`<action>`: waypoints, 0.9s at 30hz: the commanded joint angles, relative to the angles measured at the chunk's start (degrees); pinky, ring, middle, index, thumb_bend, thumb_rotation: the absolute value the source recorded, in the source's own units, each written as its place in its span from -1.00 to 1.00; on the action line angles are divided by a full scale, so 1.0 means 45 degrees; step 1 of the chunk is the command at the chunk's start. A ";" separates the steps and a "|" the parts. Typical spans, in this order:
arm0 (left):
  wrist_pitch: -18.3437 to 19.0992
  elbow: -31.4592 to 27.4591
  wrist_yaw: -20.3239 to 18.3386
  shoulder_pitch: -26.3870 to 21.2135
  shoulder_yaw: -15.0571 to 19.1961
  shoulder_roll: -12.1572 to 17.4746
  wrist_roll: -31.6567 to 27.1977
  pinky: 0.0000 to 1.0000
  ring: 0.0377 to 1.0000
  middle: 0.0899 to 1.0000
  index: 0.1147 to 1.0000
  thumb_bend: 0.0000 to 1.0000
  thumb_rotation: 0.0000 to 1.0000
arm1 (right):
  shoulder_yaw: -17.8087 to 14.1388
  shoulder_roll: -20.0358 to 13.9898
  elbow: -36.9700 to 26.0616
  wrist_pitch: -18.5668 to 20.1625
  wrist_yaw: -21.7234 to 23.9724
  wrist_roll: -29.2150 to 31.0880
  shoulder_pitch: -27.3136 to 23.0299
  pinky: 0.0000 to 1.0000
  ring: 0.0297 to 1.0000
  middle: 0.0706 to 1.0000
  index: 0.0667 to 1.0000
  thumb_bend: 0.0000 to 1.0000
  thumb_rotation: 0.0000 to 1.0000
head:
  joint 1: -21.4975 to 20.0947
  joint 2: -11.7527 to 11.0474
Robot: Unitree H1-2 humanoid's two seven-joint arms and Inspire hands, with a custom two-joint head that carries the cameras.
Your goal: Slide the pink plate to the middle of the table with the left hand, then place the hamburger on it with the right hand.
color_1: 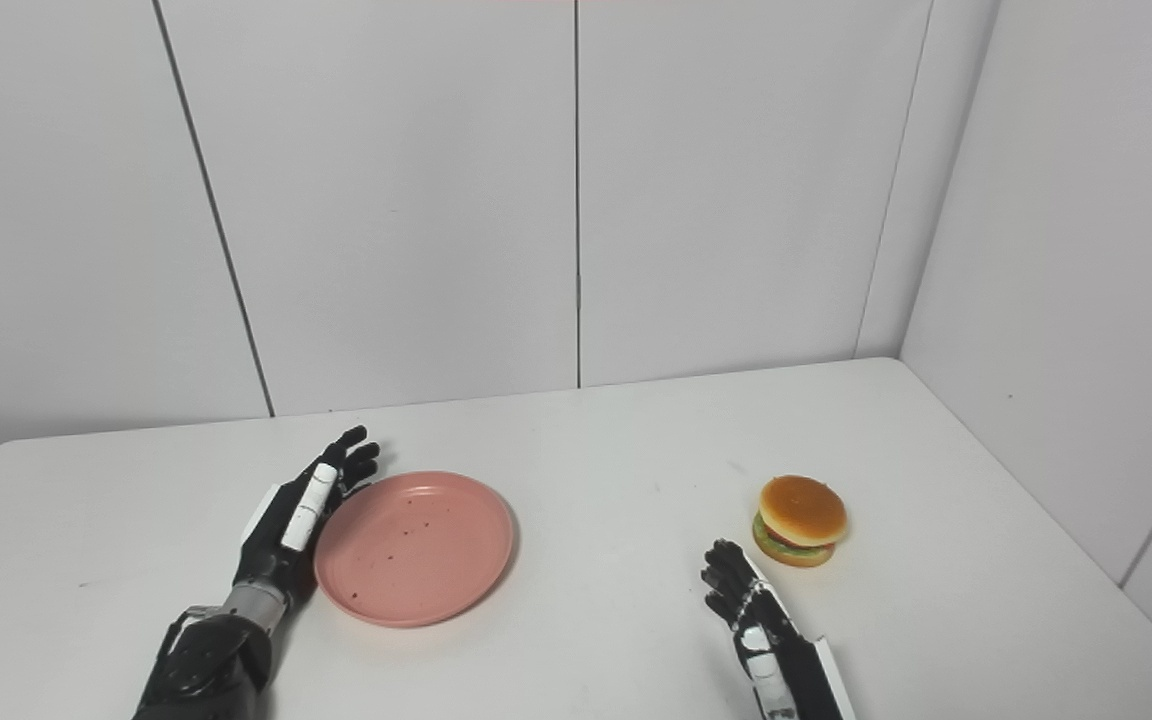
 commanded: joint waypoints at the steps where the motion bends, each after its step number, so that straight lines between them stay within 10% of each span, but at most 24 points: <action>1: 0.0014 0.0338 -0.0184 0.0192 -0.0162 -0.0392 0.0113 0.79 0.82 0.76 0.71 0.67 0.65 | 0.0554 0.0691 0.0259 0.0806 0.0141 -0.0091 -0.0469 0.84 0.81 0.80 0.77 0.81 0.82 | 0.0016 0.0018; 12: -0.0050 0.0524 -0.0223 0.0290 -0.0134 -0.0368 0.0043 0.76 0.81 0.76 0.70 0.65 0.67 | 0.0735 0.0120 -0.0544 -0.0288 0.0187 -0.1662 -0.0412 0.84 0.82 0.81 0.82 0.70 0.89 | -0.0077 -0.0081; 27: -0.0437 0.1523 -0.0464 -0.0126 0.0186 -0.0227 -0.0080 0.75 0.80 0.74 0.71 0.74 0.63 | 0.0416 -0.1528 -0.1273 -0.2828 -0.2026 -0.8013 -0.2869 0.59 0.68 0.72 0.71 0.59 0.78 | -0.0180 -0.0243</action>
